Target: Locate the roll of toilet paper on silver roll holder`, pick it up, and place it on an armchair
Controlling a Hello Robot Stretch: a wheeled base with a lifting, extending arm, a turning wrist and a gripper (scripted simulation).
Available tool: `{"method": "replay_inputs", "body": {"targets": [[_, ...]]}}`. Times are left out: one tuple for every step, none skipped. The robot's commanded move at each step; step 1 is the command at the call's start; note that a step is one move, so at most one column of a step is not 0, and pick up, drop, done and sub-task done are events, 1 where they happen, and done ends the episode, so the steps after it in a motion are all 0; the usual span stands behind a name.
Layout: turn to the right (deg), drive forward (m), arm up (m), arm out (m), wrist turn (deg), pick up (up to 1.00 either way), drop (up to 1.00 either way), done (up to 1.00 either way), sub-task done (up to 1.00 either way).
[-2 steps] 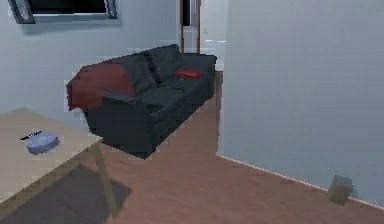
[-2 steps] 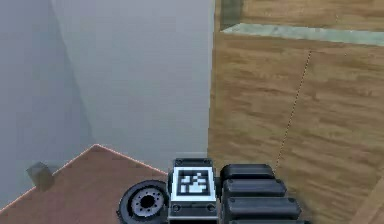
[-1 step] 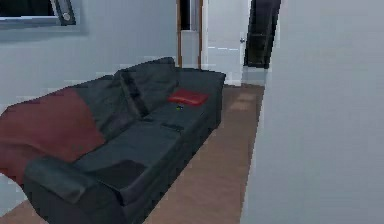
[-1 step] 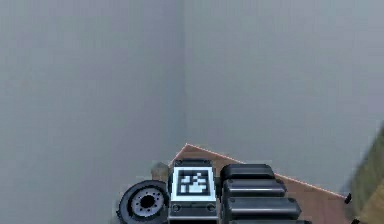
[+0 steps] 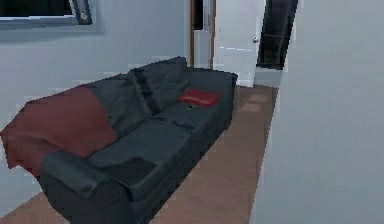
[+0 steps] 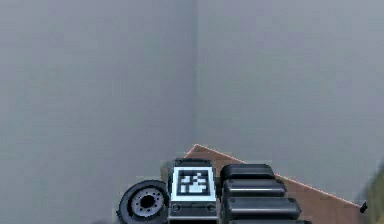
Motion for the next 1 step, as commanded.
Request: {"method": "replay_inputs", "body": {"targets": [[0.0, 0.95, 0.00, 0.00, 0.0, 0.00, 0.00, 0.00, 0.00]]}}
